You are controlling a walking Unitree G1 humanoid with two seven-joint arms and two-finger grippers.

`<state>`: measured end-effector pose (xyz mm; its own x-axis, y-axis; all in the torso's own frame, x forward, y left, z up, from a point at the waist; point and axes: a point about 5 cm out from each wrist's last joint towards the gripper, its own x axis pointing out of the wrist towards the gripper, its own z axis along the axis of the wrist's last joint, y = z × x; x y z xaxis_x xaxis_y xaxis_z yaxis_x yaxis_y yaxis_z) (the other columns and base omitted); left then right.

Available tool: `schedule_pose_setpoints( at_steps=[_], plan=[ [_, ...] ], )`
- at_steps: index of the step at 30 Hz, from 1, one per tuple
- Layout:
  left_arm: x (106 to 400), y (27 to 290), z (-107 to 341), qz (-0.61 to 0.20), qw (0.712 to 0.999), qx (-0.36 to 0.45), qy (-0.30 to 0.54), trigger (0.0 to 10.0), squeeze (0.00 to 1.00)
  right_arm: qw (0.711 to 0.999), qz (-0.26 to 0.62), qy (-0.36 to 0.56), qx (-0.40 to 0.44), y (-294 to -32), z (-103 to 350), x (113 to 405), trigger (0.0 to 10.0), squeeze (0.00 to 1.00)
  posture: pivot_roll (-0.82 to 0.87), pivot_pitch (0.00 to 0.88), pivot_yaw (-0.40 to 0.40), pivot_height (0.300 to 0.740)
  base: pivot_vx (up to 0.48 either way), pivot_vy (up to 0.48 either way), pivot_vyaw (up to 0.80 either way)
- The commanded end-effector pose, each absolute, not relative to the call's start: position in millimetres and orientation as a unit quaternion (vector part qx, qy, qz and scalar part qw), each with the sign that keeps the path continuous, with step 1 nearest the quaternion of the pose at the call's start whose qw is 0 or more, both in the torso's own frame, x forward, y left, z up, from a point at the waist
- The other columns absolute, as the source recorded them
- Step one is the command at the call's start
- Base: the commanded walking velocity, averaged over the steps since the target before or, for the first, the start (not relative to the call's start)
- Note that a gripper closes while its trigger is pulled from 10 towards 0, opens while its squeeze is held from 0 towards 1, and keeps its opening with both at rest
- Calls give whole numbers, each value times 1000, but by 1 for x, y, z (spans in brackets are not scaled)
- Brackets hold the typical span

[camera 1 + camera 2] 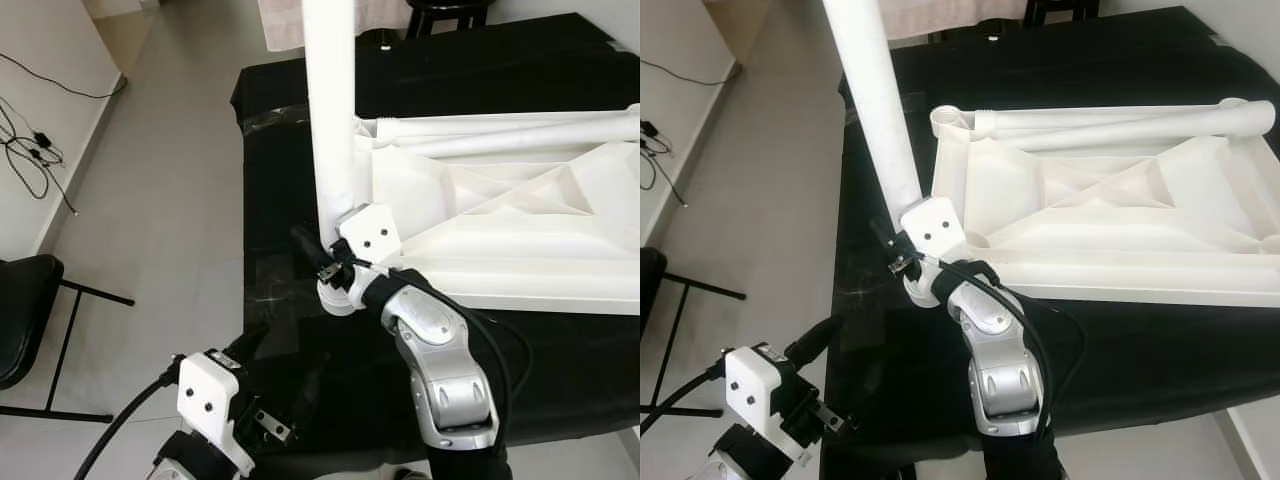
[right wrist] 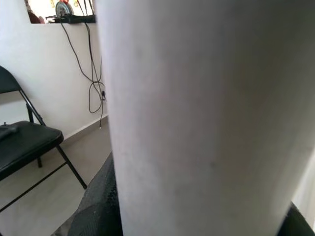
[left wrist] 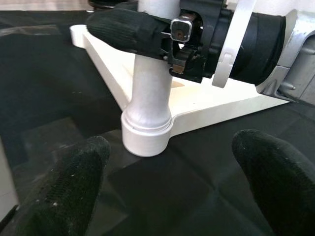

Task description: Building children table

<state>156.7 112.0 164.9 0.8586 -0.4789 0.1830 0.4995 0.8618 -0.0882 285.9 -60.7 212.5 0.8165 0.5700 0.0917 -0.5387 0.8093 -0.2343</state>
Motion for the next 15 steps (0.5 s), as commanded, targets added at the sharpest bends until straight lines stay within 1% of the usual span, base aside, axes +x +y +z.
schedule_pose_setpoints(
  at_steps=[1, 2, 3, 4, 5, 6, 7, 8, 9, 10, 11, 12, 13, 14, 15],
  plan=[
    [155, 114, 160, -256, 962, -67, -64, 10000, 0, 954, 284, 9, -98, -66, 180, 291, 1059, 0, -19, 271, 90, 740, 0, 0, 0],
    [155, 114, 160, -256, 962, -67, -64, 10000, 0, 954, 284, 9, -98, -66, 180, 291, 1059, 0, -19, 271, 90, 740, 0, 0, 0],
    [155, 114, 160, -254, 963, -66, -64, 10000, 0, 948, 304, 4, -89, -62, 182, 291, 10000, 0, -18, 273, 92, 740, 0, 0, 0],
    [155, 114, 160, -253, 963, -66, -63, 10000, 0, 938, 338, -13, -73, -56, 189, 291, 10000, 216, -17, 274, 92, 740, 0, 0, 0],
    [155, 114, 160, -253, 963, -66, -63, 10000, 0, 938, 338, -13, -73, -56, 189, 291, 10000, 216, -17, 274, 92, 740, 0, 0, 0],
    [155, 114, 160, -255, 963, -66, -63, 10000, 0, 909, 412, -40, -40, -48, 202, 292, 10000, 1000, -18, 275, 91, 740, 0, 0, 0],
    [155, 114, 160, -256, 962, -67, -63, 10000, 0, 876, 479, -62, -15, -41, 215, 289, 10000, 1000, -20, 276, 90, 740, 0, 0, 0],
    [155, 114, 160, -257, 962, -67, -63, 10000, 0, 845, 528, -87, -13, -38, 227, 288, 10000, 1000, -19, 276, 89, 740, 0, 0, 0],
    [155, 114, 160, -257, 962, -67, -63, 10000, 0, 845, 528, -87, -13, -38, 227, 288, 10000, 1000, -19, 276, 89, 740, 0, 0, 0],
    [155, 114, 160, -258, 962, -67, -63, 10000, 0, 825, 556, -97, -18, -38, 235, 286, 10000, 1000, -15, 276, 89, 740, 0, 0, 0],
    [155, 114, 160, -258, 962, -67, -63, 10000, 0, 787, 605, -111, -44, -40, 240, 283, 10000, 1000, -11, 276, 89, 740, 0, 0, 0],
    [155, 114, 160, -258, 962, -67, -63, 10000, 0, 787, 605, -111, -44, -40, 240, 283, 10000, 1000, -11, 276, 89, 740, 0, 0, 0],
    [155, 114, 160, -258, 962, -67, -63, 10000, 0, 754, 643, -110, -72, -42, 243, 284, 10000, 1000, -11, 276, 89, 740, 0, 0, 0],
    [154, 114, 161, -257, 962, -67, -63, 10000, 0, 715, 684, -107, -97, -44, 246, 284, 10000, 1000, -2, 277, 89, 740, 0, 0, 0],
    [154, 114, 161, -256, 962, -67, -63, 10000, 0, 687, 712, -97, -108, -46, 248, 288, 10000, 847, 3, 277, 89, 740, 0, 0, 0]
  ],
)
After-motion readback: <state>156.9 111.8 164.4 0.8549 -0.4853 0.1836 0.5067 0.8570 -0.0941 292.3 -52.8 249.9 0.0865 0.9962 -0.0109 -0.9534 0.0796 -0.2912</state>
